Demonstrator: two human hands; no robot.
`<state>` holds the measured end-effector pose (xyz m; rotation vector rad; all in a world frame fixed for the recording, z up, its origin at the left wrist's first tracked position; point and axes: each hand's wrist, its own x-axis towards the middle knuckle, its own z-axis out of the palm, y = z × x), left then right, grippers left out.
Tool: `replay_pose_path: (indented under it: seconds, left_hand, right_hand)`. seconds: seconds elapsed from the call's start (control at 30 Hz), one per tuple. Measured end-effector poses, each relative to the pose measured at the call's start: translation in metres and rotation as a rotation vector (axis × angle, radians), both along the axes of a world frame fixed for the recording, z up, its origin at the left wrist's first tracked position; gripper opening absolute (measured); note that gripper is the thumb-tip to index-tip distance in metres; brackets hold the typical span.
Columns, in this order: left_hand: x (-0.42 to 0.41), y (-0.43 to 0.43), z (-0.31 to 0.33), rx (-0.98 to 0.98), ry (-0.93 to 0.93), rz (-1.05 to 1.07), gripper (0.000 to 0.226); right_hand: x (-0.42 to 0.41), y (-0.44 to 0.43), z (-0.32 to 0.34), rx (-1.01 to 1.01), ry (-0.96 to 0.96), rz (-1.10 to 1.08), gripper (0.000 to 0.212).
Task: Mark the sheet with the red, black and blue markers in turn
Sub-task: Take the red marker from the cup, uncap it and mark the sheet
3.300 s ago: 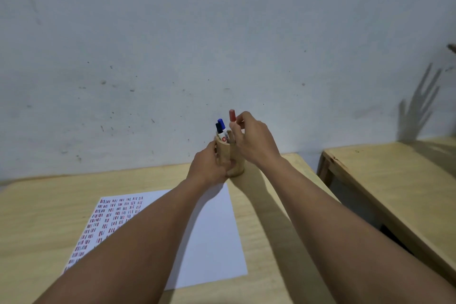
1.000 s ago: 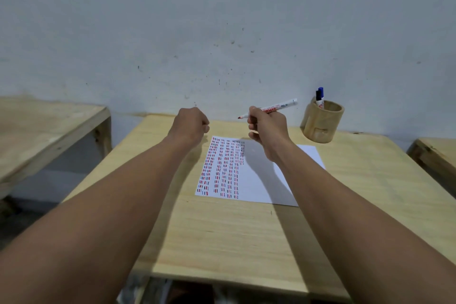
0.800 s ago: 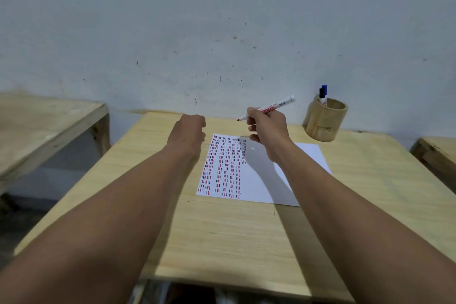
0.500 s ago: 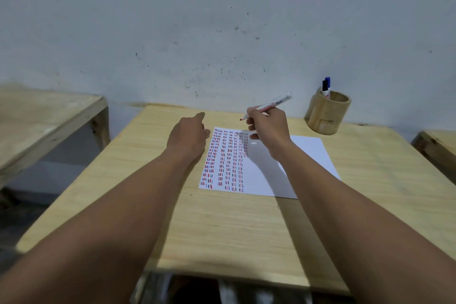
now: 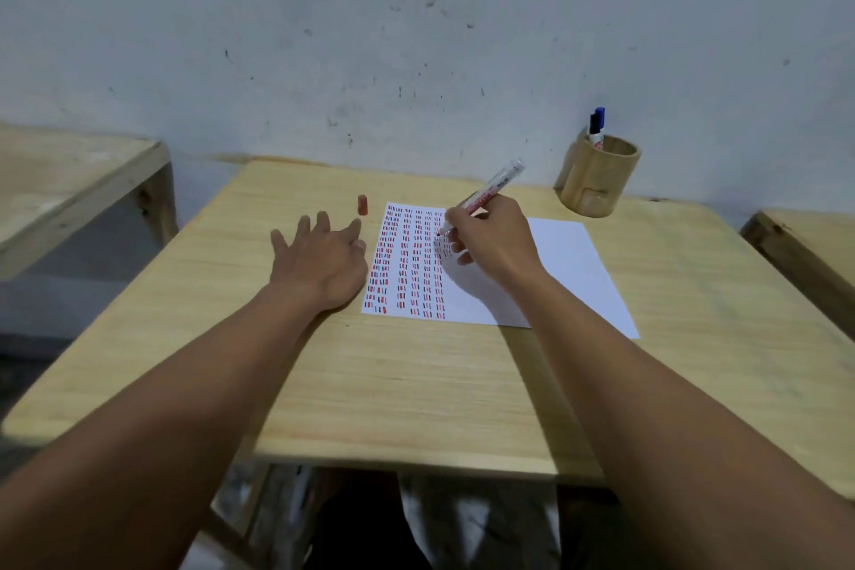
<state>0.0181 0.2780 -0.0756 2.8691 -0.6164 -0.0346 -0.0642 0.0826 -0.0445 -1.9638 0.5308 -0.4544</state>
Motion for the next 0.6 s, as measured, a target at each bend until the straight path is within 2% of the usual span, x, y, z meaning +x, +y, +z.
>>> replay_pose_path:
  seconds: [0.23,0.6]
  left_hand:
    - [-0.003,0.004,-0.005,0.054,0.005,-0.018,0.057]
    - [-0.005,0.005,-0.005,0.069,0.019,-0.016,0.057]
  right_hand:
    - [-0.015,0.003,-0.014,-0.087,0.044,-0.08,0.027]
    - [-0.015,0.003,-0.015,-0.163,0.056,-0.054,0.023]
